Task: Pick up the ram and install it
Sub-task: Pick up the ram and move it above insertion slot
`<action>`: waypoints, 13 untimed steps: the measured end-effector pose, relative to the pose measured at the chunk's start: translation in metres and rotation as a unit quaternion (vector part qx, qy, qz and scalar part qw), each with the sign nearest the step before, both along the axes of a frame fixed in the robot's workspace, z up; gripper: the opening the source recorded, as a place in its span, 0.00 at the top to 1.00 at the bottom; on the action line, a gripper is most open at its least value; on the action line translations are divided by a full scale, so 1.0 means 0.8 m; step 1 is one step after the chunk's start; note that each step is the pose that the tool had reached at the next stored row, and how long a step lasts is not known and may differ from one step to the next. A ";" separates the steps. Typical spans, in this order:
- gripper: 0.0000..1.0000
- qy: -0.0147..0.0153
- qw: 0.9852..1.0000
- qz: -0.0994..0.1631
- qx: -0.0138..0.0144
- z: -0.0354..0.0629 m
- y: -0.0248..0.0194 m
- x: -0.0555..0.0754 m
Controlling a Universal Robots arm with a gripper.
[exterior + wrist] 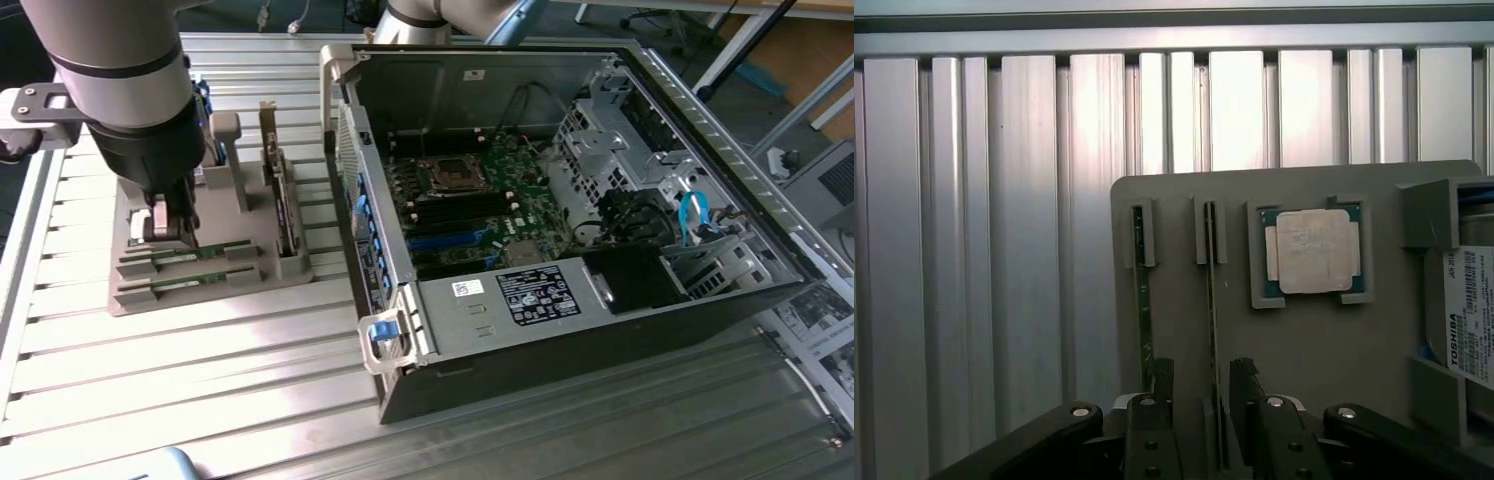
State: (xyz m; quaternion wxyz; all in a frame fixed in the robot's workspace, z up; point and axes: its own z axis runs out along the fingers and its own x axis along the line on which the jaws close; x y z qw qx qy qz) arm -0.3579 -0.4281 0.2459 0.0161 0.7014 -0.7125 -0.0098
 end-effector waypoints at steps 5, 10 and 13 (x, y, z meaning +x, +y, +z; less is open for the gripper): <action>0.64 0.000 1.000 0.000 0.000 -0.002 -0.0051 0.000; 0.64 0.000 1.000 0.000 0.000 -0.005 -0.0088 0.000; 0.64 0.000 1.000 0.000 0.000 -0.008 -0.0107 0.000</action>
